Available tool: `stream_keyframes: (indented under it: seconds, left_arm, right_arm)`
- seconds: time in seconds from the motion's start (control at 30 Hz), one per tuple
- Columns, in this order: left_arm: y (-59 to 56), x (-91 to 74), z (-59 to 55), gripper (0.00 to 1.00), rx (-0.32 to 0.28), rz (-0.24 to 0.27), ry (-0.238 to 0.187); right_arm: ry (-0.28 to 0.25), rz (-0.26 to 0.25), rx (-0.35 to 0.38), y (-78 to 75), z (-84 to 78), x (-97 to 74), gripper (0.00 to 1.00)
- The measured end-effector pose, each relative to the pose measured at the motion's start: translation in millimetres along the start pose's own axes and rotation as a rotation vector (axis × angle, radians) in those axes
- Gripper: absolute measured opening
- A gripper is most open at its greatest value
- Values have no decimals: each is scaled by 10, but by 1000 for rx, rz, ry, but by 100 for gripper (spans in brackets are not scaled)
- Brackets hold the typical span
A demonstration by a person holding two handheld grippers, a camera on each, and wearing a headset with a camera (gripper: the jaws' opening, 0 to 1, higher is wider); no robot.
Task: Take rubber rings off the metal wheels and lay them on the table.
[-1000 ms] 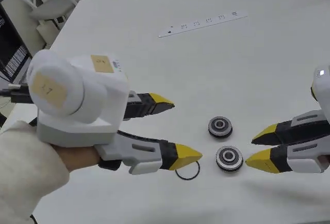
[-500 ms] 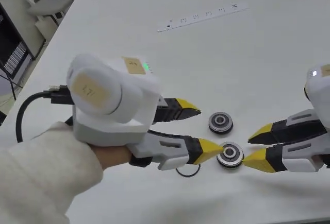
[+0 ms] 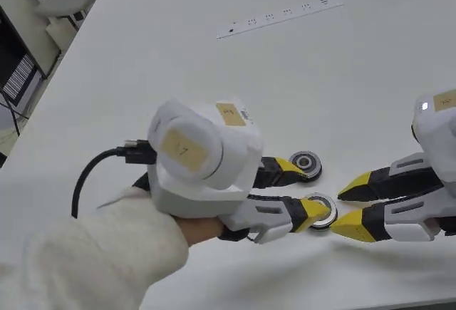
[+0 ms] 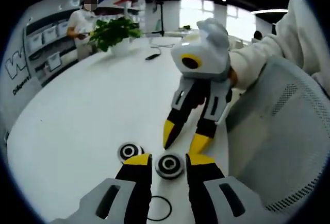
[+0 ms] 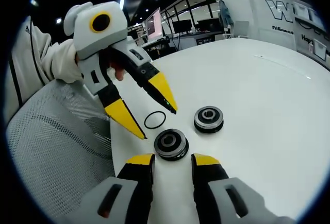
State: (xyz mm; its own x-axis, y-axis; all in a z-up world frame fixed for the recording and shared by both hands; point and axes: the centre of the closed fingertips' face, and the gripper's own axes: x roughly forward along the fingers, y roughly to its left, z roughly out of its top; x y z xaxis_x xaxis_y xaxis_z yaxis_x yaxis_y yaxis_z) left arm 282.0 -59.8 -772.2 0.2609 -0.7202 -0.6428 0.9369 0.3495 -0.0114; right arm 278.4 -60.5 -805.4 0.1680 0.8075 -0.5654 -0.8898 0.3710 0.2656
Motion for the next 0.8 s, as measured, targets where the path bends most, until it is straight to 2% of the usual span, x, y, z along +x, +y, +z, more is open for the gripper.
stream_keyframes:
  seconds: [0.13,0.27,0.37,0.53,0.57,0.67,0.7,0.77,0.8]
  left_arm:
    - [-18,69,-72,24,1,8,23]
    - [-74,128,-119,21,6,-9,35]
    - [-43,144,-135,18,6,14,41]
    - [-7,157,-204,17,2,27,60]
    - [-9,150,-184,17,-1,26,47]
    - [-21,137,-188,16,-8,24,45]
    - [-24,135,-188,16,2,23,44]
    - [-23,129,-185,14,115,22,50]
    - [-29,125,-194,14,101,29,54]
  right_arm:
    - [-2,0,2,-2,-3,15,25]
    - [4,2,-4,2,-15,31,25]
    - [4,1,-9,1,-11,37,25]
    - [4,0,-26,-1,-1,46,24]
    - [3,0,-32,-3,3,49,24]
    - [2,8,-42,14,11,63,26]
    - [5,6,-48,12,8,67,26]
    - [12,6,-61,13,-6,77,26]
    - [15,5,-61,8,-8,81,26]
